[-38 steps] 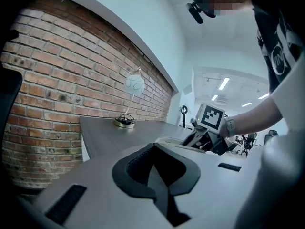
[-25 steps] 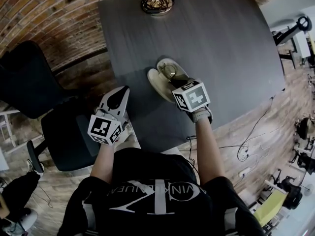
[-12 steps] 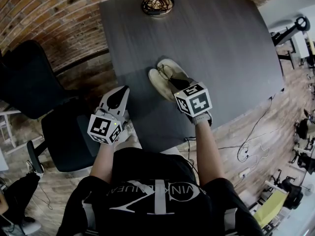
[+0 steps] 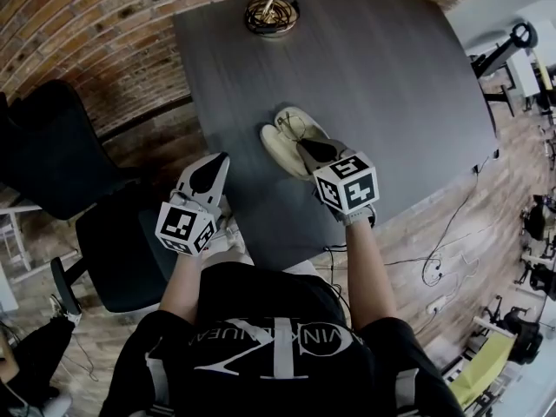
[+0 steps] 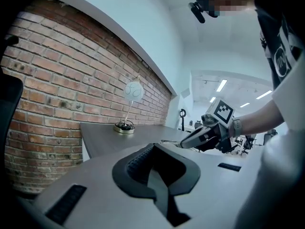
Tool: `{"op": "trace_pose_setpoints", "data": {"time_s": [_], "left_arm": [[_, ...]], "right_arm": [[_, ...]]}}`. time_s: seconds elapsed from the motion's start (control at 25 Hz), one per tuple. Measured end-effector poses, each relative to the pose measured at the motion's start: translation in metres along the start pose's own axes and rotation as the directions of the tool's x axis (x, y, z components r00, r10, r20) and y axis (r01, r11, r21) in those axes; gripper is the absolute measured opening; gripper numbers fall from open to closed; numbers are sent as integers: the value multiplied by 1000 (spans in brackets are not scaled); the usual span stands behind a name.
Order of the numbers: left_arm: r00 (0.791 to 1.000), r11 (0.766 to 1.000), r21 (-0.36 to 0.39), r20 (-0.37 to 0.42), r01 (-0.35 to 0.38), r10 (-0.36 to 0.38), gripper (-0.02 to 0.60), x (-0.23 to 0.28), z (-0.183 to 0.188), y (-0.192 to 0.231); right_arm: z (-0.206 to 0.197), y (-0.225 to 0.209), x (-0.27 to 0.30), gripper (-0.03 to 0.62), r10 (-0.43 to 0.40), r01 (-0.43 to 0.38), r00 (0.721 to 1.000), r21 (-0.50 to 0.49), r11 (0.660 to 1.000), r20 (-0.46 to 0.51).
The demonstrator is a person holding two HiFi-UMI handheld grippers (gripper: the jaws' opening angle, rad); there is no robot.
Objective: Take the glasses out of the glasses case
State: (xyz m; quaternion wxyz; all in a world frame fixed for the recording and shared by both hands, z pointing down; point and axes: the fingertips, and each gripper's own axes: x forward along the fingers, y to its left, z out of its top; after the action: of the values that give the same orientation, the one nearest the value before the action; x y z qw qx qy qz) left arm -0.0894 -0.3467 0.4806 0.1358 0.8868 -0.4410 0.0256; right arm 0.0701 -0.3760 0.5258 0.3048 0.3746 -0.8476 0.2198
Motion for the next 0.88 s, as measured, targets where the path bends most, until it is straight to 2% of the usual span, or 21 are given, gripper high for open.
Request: {"op": "trace_pose_setpoints", "data": {"time_s": [0.48, 0.88], "left_arm": [[999, 998, 45, 7, 41, -41, 15, -8, 16, -1], [996, 994, 74, 15, 83, -84, 15, -19, 24, -7]], "right_arm": [[15, 11, -33, 37, -63, 55, 983, 48, 997, 173], [18, 21, -73, 37, -147, 110, 922, 121, 987, 359]]}}
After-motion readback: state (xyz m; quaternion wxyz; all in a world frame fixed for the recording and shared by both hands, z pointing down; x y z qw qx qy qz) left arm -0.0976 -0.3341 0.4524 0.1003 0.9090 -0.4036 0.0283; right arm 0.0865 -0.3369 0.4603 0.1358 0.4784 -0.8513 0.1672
